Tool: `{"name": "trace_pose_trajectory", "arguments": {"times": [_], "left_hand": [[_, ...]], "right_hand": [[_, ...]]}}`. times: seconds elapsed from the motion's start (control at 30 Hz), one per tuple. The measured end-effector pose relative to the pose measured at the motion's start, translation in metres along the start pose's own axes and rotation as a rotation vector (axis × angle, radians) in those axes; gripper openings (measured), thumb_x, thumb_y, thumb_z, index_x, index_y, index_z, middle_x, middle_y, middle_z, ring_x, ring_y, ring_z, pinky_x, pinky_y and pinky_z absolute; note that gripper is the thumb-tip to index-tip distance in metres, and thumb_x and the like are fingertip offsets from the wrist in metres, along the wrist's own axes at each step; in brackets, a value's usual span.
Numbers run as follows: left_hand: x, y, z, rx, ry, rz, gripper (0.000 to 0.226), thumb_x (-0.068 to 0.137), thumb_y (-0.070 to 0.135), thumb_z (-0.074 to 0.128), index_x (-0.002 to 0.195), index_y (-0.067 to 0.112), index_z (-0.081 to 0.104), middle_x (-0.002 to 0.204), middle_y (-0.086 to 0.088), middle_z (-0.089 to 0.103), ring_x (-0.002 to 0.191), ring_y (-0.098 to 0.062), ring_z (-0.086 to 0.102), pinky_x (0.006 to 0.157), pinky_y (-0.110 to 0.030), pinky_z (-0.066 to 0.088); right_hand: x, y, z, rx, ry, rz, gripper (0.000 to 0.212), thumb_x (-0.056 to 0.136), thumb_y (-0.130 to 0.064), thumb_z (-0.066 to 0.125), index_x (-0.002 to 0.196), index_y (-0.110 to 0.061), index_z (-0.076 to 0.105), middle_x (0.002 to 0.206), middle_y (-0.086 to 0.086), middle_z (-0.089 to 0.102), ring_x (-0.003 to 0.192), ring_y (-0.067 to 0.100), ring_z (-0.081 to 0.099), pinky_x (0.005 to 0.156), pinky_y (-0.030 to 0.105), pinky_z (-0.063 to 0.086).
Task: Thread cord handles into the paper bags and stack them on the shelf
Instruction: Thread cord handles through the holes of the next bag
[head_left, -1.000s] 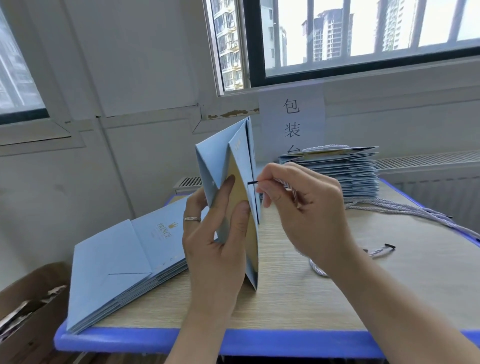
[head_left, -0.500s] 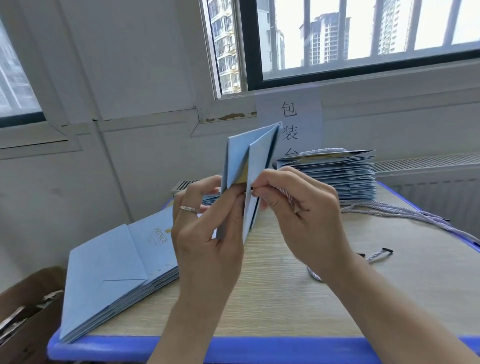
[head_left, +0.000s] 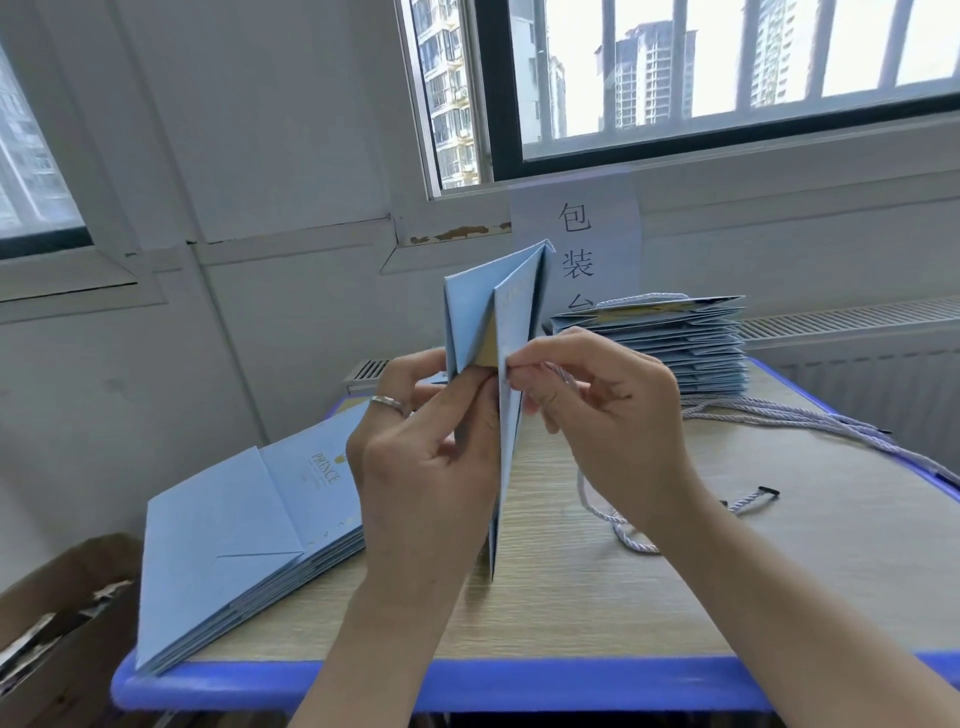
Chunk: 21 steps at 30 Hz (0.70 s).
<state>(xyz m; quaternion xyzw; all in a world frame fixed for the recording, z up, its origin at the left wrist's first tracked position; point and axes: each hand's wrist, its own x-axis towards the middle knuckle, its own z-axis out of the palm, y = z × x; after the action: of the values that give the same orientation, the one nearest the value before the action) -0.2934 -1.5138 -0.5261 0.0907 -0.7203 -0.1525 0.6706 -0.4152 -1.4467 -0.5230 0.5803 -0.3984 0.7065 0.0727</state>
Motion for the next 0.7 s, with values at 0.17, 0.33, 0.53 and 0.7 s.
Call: {"name": "trace_pose_trajectory", "arguments": {"times": [0.17,0.33,0.53,0.7], "left_hand": [[-0.012,-0.003,0.002,0.103,0.009,0.007,0.018,0.094,0.016,0.062,0.105,0.015,0.077,0.107,-0.003,0.065,0.076,-0.014,0.062,0.048,-0.026,0.052],[-0.029,-0.011,-0.005,0.180,-0.055,-0.092,0.017,0.089,0.008,0.061,0.089,0.011,0.077,0.083,0.002,0.059,0.060,0.003,0.047,0.059,-0.006,0.032],[-0.037,-0.015,-0.015,0.218,-0.177,-0.142,0.016,0.085,0.015,0.063,0.090,0.020,0.078,0.096,0.002,0.067,0.060,0.006,0.049,0.059,-0.004,0.031],[-0.040,-0.014,-0.016,0.209,-0.165,-0.137,0.015,0.080,0.012,0.065,0.085,0.018,0.078,0.092,0.003,0.066,0.060,0.003,0.052,0.055,-0.011,0.038]], "right_hand": [[-0.003,0.007,-0.006,-0.088,-0.086,0.110,0.022,0.086,-0.014,0.071,0.097,-0.031,0.065,0.075,-0.003,0.067,0.063,0.018,0.061,0.063,0.044,0.055],[-0.003,0.021,-0.026,-0.665,-0.512,0.143,0.015,0.091,-0.031,0.067,0.081,-0.021,0.064,0.069,-0.006,0.062,0.063,0.013,0.055,0.065,0.040,0.051],[0.000,0.017,-0.038,-0.960,-0.651,0.443,0.058,0.092,-0.065,0.050,0.055,-0.019,0.050,0.051,-0.004,0.045,0.049,0.012,0.040,0.053,0.030,0.033],[0.006,0.013,-0.043,-0.593,-0.435,0.689,0.078,0.087,-0.077,0.027,0.068,-0.015,0.071,0.046,0.000,0.056,0.043,0.014,0.050,0.051,0.028,0.042]]}}
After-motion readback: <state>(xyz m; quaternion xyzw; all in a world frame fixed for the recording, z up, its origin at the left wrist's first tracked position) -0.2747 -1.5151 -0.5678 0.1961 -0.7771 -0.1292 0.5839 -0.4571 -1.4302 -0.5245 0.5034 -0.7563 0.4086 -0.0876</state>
